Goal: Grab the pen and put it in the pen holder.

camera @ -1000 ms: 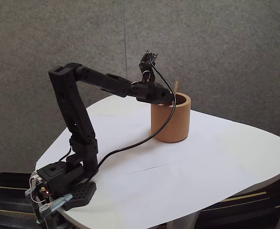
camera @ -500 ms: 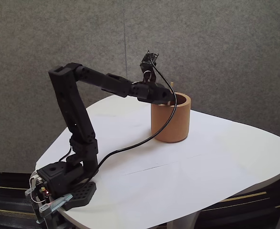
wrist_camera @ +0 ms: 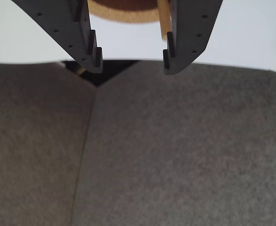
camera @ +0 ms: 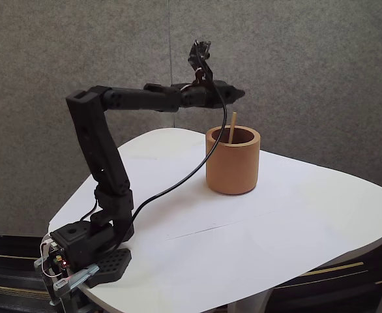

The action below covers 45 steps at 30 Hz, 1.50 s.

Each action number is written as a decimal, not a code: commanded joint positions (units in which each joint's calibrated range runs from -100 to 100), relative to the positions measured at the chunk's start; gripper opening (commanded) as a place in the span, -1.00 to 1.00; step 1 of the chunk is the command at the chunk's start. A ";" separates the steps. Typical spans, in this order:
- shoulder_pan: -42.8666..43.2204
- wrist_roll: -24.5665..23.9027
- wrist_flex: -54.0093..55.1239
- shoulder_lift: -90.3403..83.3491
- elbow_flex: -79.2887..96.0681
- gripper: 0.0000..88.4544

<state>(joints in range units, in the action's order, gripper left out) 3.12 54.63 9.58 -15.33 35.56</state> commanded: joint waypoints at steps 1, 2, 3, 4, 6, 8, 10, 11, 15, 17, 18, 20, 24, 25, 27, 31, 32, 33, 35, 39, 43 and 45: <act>0.90 -0.32 -5.42 -2.53 -9.75 -0.59; 0.90 -0.32 -8.90 -2.61 -11.73 -0.59; 1.20 -0.38 -12.12 -2.61 -13.27 -0.59; 1.86 -0.43 -15.51 -2.61 -14.62 -0.59; 2.22 -2.48 -20.93 -2.69 -16.16 -0.59; 3.03 -6.96 -24.15 -2.85 -18.32 -0.60; 4.27 -12.27 -26.27 -3.26 -21.48 -0.60; 4.86 -14.75 -27.29 -3.99 -22.11 -0.60; 7.57 -24.38 -32.54 -9.77 -18.86 -0.60; 8.45 -28.44 -36.10 -13.99 -14.26 -0.60; 8.59 -29.96 -37.80 -16.43 -11.55 -0.60; 8.59 -32.49 -41.36 -22.13 -4.78 -0.60; 7.79 -35.54 -46.78 -36.04 10.11 -0.60; 7.35 -36.33 -48.05 -39.86 14.17 -0.60; 6.69 -38.23 -50.59 -46.28 21.12 -0.59; 5.08 -43.34 -57.37 -56.04 33.03 -0.60; 4.64 -44.76 -58.98 -57.59 35.65 -0.60; 4.35 -46.34 -60.76 -58.97 38.09 -0.60; 3.83 -49.18 -63.73 -61.09 41.52 -0.60; 3.98 -54.29 -68.22 -63.53 46.21 -0.60; 4.35 -57.02 -70.25 -64.91 51.90 -0.60; 4.42 -57.23 -71.10 -65.89 54.06 -0.60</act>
<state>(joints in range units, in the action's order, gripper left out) 7.46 -1.54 -60.34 -80.19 87.18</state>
